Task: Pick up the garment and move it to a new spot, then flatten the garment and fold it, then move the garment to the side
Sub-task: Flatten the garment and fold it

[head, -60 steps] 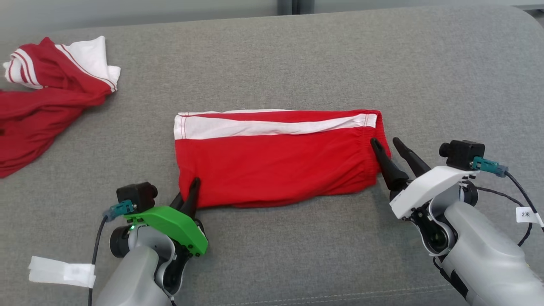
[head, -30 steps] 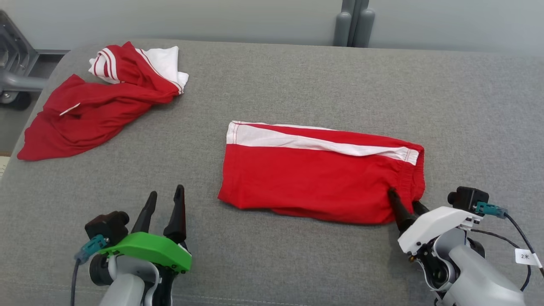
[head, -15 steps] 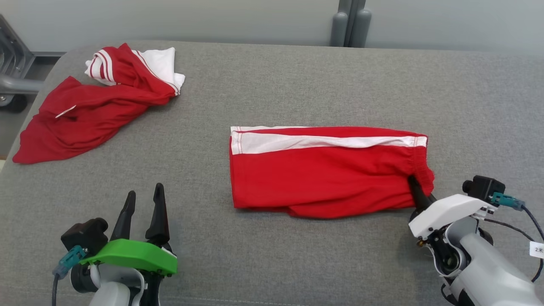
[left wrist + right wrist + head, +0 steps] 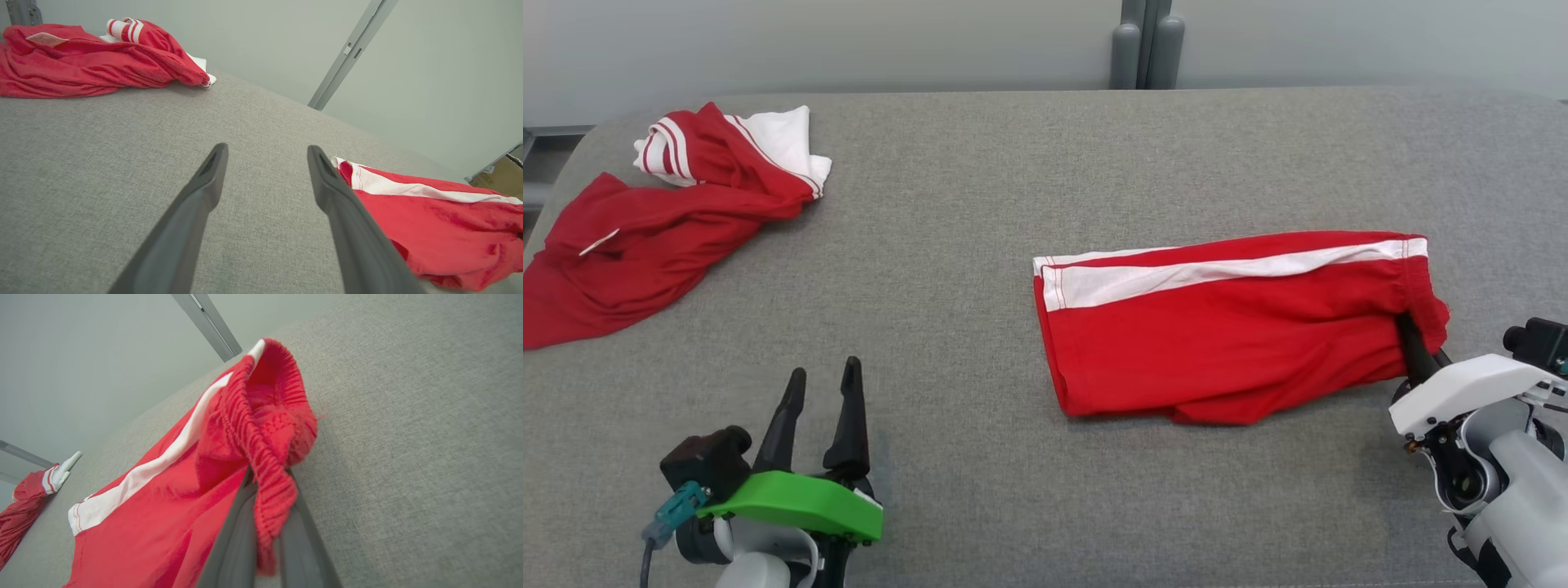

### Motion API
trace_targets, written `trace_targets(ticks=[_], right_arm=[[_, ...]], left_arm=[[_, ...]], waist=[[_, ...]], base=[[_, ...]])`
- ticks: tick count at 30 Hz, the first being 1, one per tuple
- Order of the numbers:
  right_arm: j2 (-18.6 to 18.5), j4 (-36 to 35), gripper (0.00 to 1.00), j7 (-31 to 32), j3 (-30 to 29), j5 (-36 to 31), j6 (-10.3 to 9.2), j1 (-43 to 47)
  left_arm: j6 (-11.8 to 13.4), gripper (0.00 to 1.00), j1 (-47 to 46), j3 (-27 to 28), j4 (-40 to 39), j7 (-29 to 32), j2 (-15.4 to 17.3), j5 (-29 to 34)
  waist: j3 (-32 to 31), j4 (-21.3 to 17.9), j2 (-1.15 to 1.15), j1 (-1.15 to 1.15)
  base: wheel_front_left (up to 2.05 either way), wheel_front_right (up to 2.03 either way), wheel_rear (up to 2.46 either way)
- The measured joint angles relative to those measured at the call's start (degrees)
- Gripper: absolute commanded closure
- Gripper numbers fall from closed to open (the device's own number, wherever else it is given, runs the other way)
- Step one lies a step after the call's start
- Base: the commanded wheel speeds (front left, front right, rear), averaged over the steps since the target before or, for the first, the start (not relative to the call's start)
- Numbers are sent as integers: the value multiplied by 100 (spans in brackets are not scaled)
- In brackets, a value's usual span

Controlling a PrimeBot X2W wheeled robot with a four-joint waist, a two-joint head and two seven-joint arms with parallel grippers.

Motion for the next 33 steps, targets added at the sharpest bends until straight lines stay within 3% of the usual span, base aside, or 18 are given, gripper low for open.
trace_targets(ticks=[12, 22, 28, 29, 31, 32, 33], right_arm=[[124, -759, 100, 255, 909, -599, 183, -365], [321, -926, 100, 890, 1679, -1018, 230, -586], [434, -734, 100, 1257, 1822, -1033, 216, -600], [453, -692, 94, 1302, 1835, -1033, 175, -600], [490, -624, 66, 1377, 1837, -1033, 163, -600], [500, -601, 66, 1404, 1839, -1033, 108, -600], [501, -571, 56, 1428, 1848, -1036, 63, -601]], left_arm=[[-13, 0, 22, -252, -264, 0, -12, 31], [-4, 0, 107, -279, -443, 0, -12, 29], [5, 0, 148, -328, -509, 0, -12, 21], [21, 0, 154, -335, -517, 0, -13, 18], [29, 0, 195, -341, -543, 0, -12, 5], [56, 0, 219, -346, -553, 0, -12, -7], [80, 0, 235, -347, -565, 0, -12, -20]], waist=[[-95, 102, 0, 0], [-240, 409, 0, 0], [-314, 670, 0, 0], [-323, 717, 0, 0], [-336, 809, 0, 0], [-341, 853, 0, 0], [-344, 896, 0, 0]], base=[[0, 0, 0], [0, 0, 0], [0, 0, 0], [0, 0, 0], [0, 0, 0], [0, 0, 0], [0, 0, 0]])
